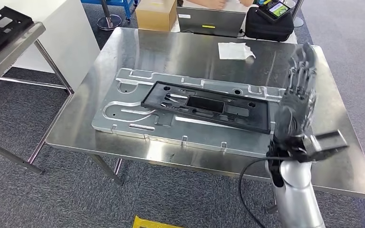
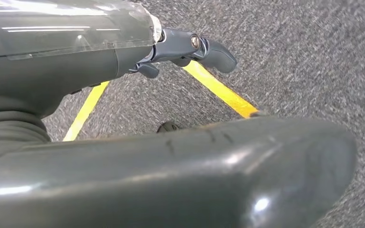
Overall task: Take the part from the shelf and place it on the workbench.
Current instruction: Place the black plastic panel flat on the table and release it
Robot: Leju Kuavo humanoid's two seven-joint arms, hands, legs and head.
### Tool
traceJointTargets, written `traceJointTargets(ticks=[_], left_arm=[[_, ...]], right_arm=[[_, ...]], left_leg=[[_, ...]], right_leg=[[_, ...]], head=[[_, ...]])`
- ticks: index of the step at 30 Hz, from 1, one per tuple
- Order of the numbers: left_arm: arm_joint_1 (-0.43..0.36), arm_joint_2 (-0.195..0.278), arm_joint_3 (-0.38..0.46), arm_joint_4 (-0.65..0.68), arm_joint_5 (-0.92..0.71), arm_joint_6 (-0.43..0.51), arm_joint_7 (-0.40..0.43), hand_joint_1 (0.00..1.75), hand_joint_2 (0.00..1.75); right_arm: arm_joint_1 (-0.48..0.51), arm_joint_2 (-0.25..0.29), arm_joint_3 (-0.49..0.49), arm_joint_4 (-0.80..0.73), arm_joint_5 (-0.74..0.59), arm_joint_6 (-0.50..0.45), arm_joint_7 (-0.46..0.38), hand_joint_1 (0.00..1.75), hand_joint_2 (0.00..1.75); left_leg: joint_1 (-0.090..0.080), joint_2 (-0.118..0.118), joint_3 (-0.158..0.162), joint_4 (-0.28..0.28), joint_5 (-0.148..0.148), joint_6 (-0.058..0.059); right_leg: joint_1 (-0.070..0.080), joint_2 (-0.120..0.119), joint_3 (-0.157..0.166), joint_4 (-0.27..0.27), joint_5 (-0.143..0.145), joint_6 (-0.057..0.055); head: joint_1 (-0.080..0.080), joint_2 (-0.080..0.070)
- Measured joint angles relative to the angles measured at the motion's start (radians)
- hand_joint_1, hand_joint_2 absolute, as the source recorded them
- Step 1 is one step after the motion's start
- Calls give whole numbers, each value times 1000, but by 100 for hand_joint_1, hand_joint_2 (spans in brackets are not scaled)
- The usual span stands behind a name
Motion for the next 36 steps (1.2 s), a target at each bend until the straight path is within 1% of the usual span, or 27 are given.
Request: traceJointTargets(ticks=[3, 5, 10, 12, 13, 14, 15, 16, 17, 18, 19, 20, 21, 22, 23, 24, 25, 27, 28, 29, 30, 31, 32, 33, 34, 35, 36], left_arm=[[-1, -1, 13, 0, 10, 5, -2, 0, 0], [-2, -1, 19, 0, 14, 8, -7, 0, 0], [-2, -2, 38, 0, 27, 28, -11, 0, 0], [-4, -5, 44, 0, 30, 37, -9, 0, 0], [-5, -7, 47, 0, 32, 43, -8, 0, 0], [-6, -10, 51, 0, 33, 49, -6, 0, 0], [-6, -12, 54, 0, 34, 54, -5, 0, 0], [-6, -14, 57, 0, 35, 57, -5, 0, 0], [-7, -16, 58, 0, 35, 59, -4, 0, 0], [-7, -18, 58, 0, 36, 59, -4, 0, 0], [-7, -19, 59, 0, 36, 59, -4, 0, 0], [-7, -21, 59, 0, 37, 59, -4, 0, 0], [-7, -22, 59, 0, 37, 60, -4, 0, 0], [-7, -23, 60, 0, 37, 60, -4, 0, 0], [-8, -23, 61, -1, 37, 60, -4, 0, 0], [-8, -23, 62, -1, 37, 61, -4, 0, 0], [-8, -23, 64, -1, 38, 63, -4, 0, 0], [-8, -26, 66, -1, 43, 71, -4, 0, 0], [-9, -27, 68, -1, 47, 76, -4, 0, 0], [-9, -29, 71, -1, 50, 82, -4, 0, 0], [-9, -32, 75, -1, 53, 88, -4, 0, 0], [-9, -34, 78, -1, 57, 92, -4, 0, 0], [-8, -36, 82, -1, 61, 96, -4, 0, 0], [-8, -39, 86, -1, 65, 98, -5, 0, 0], [-7, -42, 89, -1, 71, 100, -6, 0, 0], [-7, -45, 93, -1, 76, 101, -7, 0, 0], [-7, -48, 97, -1, 80, 104, -9, 0, 0]], right_arm=[[105, 10, 0, -91, -33, 4, -33, 0, 175], [156, 15, -3, -131, -58, 34, -50, 0, 175], [276, 37, -57, -192, -72, 207, -75, 0, 175], [303, 58, -98, -201, -61, 241, -75, 0, 175], [313, 71, -120, -206, -52, 241, -76, 0, 175], [323, 85, -137, -209, -45, 234, -76, 0, 175], [333, 98, -152, -211, -38, 227, -76, 0, 175], [342, 110, -165, -212, -34, 221, -76, 0, 175], [351, 119, -173, -212, -31, 218, -76, 0, 175], [358, 126, -180, -212, -28, 216, -76, 0, 175], [363, 132, -185, -212, -26, 214, -76, 0, 175], [366, 138, -189, -212, -24, 213, -76, 0, 175], [368, 142, -193, -212, -22, 212, -76, 0, 175], [370, 146, -196, -212, -22, 212, -76, 0, 175], [372, 150, -199, -213, -21, 212, -76, 0, 175], [374, 154, -201, -213, -20, 212, -75, 0, 175], [375, 157, -202, -214, -16, 212, -74, 0, 131], [378, 163, -203, -214, 0, 209, -66, 0, 44], [379, 167, -203, -213, 10, 205, -60, 0, 0], [381, 172, -203, -210, 19, 201, -55, 0, 0], [382, 175, -203, -206, 26, 195, -52, 0, 0], [383, 177, -202, -200, 32, 189, -51, 0, 0], [385, 179, -202, -192, 37, 182, -50, 0, 0], [387, 179, -202, -184, 42, 176, -49, 0, 0], [388, 179, -202, -175, 48, 169, -48, 0, 0], [389, 179, -201, -167, 55, 161, -47, 0, 0], [390, 179, -199, -160, 61, 154, -47, 0, 0]], left_leg=[[-4, 1, 0, 0, -3, 1], [-4, 1, 1, 1, -5, 4], [-9, 1, 1, 4, -13, 14], [-4, 1, 11, -10, -13, 18], [0, 3, 20, -20, -12, 20], [5, 4, 29, -30, -11, 22], [7, 5, 36, -35, -11, 24], [9, 6, 41, -37, -13, 24], [10, 6, 43, -37, -15, 23], [12, 7, 46, -37, -18, 21], [14, 7, 49, -36, -20, 18], [17, 6, 52, -34, -23, 13], [20, 6, 55, -29, -27, 7], [22, 6, 58, -24, -31, 0], [22, 5, 58, -20, -35, -8], [21, 4, 59, -17, -36, -15], [21, 3, 60, -18, -36, -22], [24, 4, 61, -19, -36, -35], [26, 6, 56, -6, -46, -40], [27, 8, 43, 25, -67, -43], [28, 10, 20, 78, -98, -44], [27, 11, -11, 146, -133, -44], [26, 11, -42, 215, -161, -43], [25, 11, -64, 262, -176, -42], [23, 11, -68, 273, -171, -38], [21, 11, -53, 243, -149, -31], [17, 11, -21, 180, -116, -22]], right_leg=[[-1, 2, 0, 0, -1, 0], [-2, 3, 1, 0, -3, 2], [-8, 2, 5, -4, -9, 11], [-5, 2, 12, -6, -13, 16], [-5, 2, 10, 8, -23, 20], [-6, 2, -4, 43, -44, 26], [-11, 2, -31, 98, -71, 31], [-16, 2, -69, 166, -100, 36], [-22, 2, -107, 226, -120, 42], [-28, 2, -132, 259, -120, 48], [-34, 1, -141, 257, -100, 53], [-40, 1, -128, 213, -60, 59], [-45, 0, -101, 143, -15, 64], [-46, 1, -76, 80, 19, 66], [-45, 3, -59, 35, 40, 64], [-42, 5, -52, 14, 47, 58], [-37, 7, -54, 15, 46, 49], [-36, 8, -54, 12, 51, 30], [-36, 7, -53, 10, 53, 21], [-36, 5, -52, 8, 55, 12], [-35, 3, -51, 7, 56, 6], [-32, 2, -52, 7, 55, 2], [-29, 1, -52, 8, 55, -1], [-25, -1, -51, 9, 55, -3], [-21, -1, -51, 10, 55, -5], [-17, -1, -50, 11, 55, -6], [-14, 0, -48, 11, 53, -7]], head=[[0, 0], [0, 0], [0, 0], [0, 0], [0, 0], [0, 0], [0, 0], [1, 0], [1, 0], [1, 0], [1, 0], [1, 0], [1, 0], [1, 0], [0, 0], [0, 0], [0, 0], [0, 0], [0, 0], [0, 0], [0, 0], [0, 0], [0, 0], [0, 0], [0, 0], [0, 0], [0, 0]])
